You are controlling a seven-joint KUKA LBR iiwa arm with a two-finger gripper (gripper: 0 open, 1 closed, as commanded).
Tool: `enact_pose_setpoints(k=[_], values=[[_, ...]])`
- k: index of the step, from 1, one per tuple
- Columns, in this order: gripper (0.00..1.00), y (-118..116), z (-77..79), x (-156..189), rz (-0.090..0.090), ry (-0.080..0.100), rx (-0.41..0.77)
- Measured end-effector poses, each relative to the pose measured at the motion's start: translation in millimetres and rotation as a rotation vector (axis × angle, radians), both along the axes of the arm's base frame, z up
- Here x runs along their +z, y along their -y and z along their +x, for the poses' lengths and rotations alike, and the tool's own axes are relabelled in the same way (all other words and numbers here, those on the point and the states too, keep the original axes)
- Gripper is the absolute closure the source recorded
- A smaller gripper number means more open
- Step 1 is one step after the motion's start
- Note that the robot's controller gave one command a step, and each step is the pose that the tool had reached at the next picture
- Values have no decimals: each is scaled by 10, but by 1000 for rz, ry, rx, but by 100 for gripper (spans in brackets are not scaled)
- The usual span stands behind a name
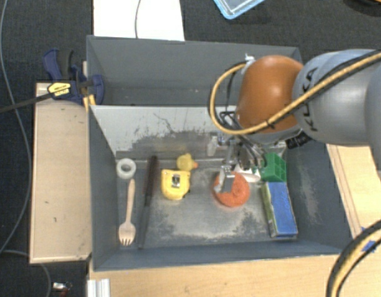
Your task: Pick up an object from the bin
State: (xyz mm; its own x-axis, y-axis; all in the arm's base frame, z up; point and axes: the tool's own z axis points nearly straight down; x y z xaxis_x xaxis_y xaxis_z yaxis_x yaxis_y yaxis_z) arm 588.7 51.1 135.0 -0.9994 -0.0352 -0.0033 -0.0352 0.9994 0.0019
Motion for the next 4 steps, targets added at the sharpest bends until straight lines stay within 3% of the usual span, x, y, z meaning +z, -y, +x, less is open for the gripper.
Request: enact_pose_setpoints(k=[1, 2, 3, 4], values=[[0, 416, 17, -296, 3, 11, -76], [0, 694, -182, -648, 5, 10, -85], [100, 1071, -181, -578, 3, 16, -175], [100, 1071, -181, -578, 3, 16, -176]])
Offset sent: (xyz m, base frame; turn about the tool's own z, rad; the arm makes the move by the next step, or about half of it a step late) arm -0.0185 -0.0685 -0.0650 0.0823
